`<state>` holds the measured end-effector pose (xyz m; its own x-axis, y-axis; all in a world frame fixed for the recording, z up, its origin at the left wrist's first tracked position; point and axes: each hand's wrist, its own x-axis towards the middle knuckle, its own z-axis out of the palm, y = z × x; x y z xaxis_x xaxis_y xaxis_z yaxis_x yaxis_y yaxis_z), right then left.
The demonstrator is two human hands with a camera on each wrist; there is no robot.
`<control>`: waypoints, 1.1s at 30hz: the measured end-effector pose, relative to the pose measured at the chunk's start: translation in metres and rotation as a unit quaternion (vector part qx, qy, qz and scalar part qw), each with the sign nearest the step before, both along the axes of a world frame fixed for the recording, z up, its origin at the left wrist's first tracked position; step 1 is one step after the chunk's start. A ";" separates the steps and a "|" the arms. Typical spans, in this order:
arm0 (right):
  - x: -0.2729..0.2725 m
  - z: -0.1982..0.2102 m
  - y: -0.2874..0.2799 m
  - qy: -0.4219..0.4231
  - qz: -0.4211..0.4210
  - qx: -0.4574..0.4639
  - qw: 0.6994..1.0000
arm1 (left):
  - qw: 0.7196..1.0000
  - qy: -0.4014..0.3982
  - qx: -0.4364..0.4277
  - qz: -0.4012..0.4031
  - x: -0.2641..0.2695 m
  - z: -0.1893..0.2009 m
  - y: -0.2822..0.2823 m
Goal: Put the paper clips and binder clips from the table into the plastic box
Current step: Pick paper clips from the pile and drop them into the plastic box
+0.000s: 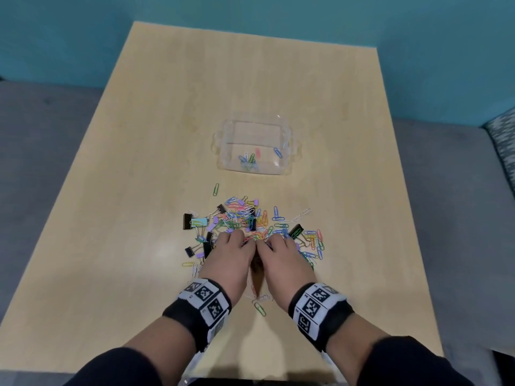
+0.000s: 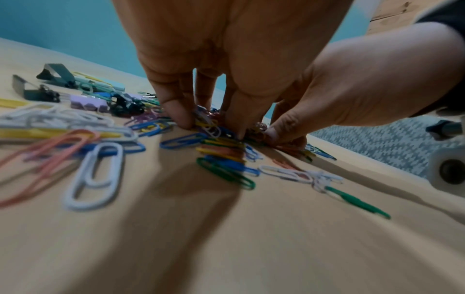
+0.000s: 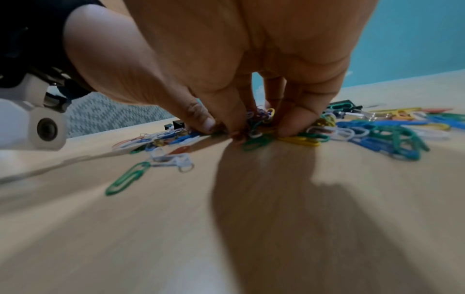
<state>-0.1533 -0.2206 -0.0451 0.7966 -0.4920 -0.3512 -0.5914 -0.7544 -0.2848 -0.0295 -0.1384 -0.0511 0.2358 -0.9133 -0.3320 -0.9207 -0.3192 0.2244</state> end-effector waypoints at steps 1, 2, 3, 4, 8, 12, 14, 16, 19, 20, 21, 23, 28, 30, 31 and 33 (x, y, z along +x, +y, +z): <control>0.000 0.001 -0.003 0.000 0.006 0.000 1.000 | 1.000 0.005 0.002 0.001 0.001 0.001 -0.001; -0.001 0.002 -0.004 0.001 0.010 -0.003 1.000 | 1.000 0.006 0.006 0.000 0.002 0.004 -0.001; -0.002 0.002 -0.006 0.002 0.014 -0.005 1.000 | 1.000 0.007 0.011 -0.002 0.002 0.006 -0.001; -0.002 0.003 -0.007 0.004 0.018 -0.003 1.000 | 1.000 0.006 0.015 -0.004 0.003 0.007 -0.001; -0.005 0.008 -0.011 -0.004 0.025 0.016 1.000 | 0.999 0.015 0.022 -0.019 0.007 0.015 -0.003; -0.005 0.012 -0.014 -0.003 0.027 0.039 0.999 | 0.999 0.027 0.023 -0.022 0.011 0.013 -0.003; -0.004 0.012 -0.017 0.003 0.029 0.040 0.999 | 0.999 0.043 0.025 -0.018 0.015 0.011 -0.004; -0.003 0.013 -0.022 0.015 0.035 0.048 0.998 | 0.997 0.069 0.022 -0.003 0.018 0.013 -0.005; -0.001 0.018 -0.030 0.015 0.038 0.081 0.996 | 0.991 0.123 0.028 0.043 0.022 0.022 -0.007; 0.001 0.021 -0.034 0.010 0.031 0.098 0.995 | 0.987 0.144 0.024 0.063 0.025 0.026 -0.009; 0.002 0.023 -0.038 0.005 0.022 0.119 0.993 | 0.983 0.165 0.024 0.080 0.028 0.031 -0.011; 0.006 0.031 -0.048 -0.005 0.001 0.165 0.986 | 0.974 0.202 0.024 0.098 0.036 0.039 -0.015; 0.028 0.053 -0.083 -0.066 -0.150 0.335 0.928 | 0.873 0.422 -0.030 0.244 0.066 0.059 -0.041; 0.047 0.057 -0.105 -0.112 -0.201 0.368 0.901 | 0.841 0.453 -0.067 0.288 0.085 0.063 -0.062; 0.058 0.058 -0.118 -0.134 -0.221 0.369 0.893 | 0.832 0.455 -0.088 0.306 0.095 0.064 -0.074; 0.080 0.057 -0.143 -0.179 -0.266 0.352 0.879 | 0.819 0.444 -0.133 0.338 0.114 0.062 -0.101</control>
